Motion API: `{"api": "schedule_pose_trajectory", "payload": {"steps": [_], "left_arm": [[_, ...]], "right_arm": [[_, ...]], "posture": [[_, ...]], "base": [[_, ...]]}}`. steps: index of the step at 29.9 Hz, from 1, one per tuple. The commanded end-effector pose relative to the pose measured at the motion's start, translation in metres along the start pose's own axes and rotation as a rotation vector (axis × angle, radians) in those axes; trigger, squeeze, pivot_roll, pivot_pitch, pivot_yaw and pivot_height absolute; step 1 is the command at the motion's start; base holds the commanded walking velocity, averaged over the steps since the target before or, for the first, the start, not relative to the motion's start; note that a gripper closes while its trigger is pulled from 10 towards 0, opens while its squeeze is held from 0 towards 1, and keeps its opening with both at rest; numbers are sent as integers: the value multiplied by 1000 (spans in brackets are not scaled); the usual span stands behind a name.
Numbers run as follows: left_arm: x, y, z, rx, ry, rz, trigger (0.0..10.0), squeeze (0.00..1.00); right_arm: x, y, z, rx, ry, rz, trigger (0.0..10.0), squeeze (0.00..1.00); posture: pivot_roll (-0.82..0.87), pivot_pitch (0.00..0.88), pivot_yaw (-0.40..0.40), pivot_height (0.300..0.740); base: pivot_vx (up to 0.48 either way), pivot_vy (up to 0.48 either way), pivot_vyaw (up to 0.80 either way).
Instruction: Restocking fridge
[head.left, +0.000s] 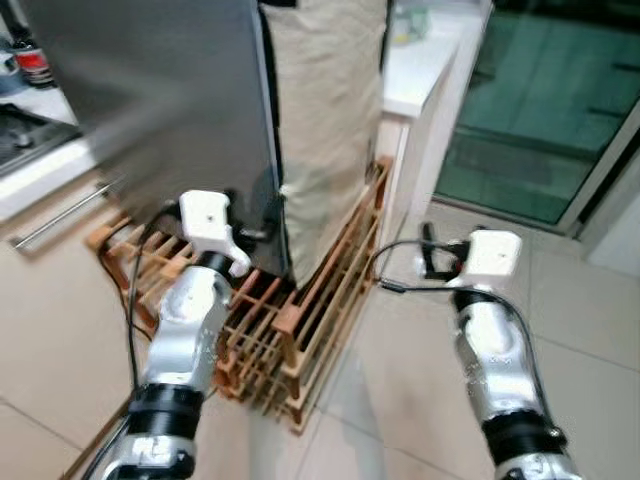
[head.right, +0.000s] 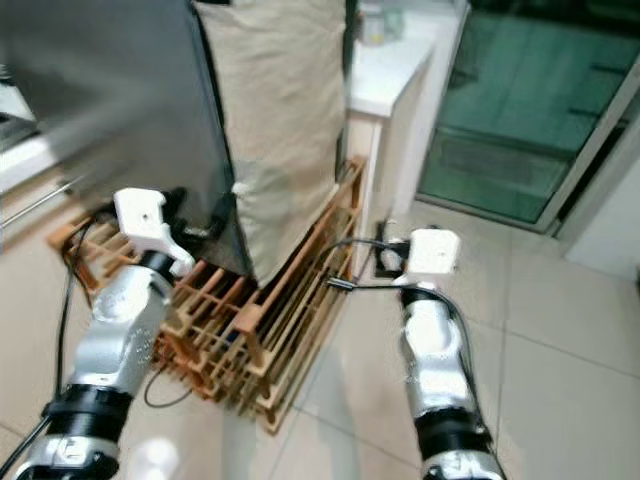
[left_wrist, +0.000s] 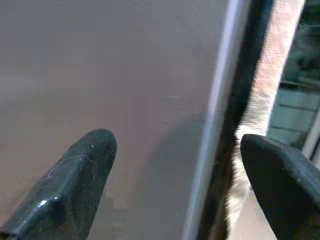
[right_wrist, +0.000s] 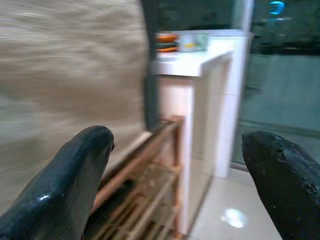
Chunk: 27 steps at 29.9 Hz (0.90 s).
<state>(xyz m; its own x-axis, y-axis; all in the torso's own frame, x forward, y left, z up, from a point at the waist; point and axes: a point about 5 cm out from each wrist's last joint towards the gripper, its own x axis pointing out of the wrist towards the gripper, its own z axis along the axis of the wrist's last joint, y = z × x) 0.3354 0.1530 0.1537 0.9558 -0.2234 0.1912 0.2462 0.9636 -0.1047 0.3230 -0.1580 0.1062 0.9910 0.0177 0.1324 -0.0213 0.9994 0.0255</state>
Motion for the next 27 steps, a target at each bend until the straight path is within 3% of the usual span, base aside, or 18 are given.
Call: {"api": "schedule_pose_trajectory", "payload": {"steps": [1,8,13,27], "left_arm": [[4,-7,3,-6,-1,-18,10000,0],[21,-22,11,-36,15,-58,10000,0],[35,-20,7,-35,47,-16,10000,0],[49,-33,7,-70,42,-41,10000,0]], "right_arm": [[1,-6,2,-5,-7,-13,10000,0],[4,-7,3,-4,-4,-19,10000,0],[5,-7,4,-8,-5,-20,10000,0],[2,-8,2,-14,-2,-24,10000,0]], "posture": [[-94,0,44,740],[-96,0,42,740],[-104,0,40,740],[-121,0,53,740]], "base": [[0,0,0],[0,0,0],[0,0,0],[0,0,0]]}}
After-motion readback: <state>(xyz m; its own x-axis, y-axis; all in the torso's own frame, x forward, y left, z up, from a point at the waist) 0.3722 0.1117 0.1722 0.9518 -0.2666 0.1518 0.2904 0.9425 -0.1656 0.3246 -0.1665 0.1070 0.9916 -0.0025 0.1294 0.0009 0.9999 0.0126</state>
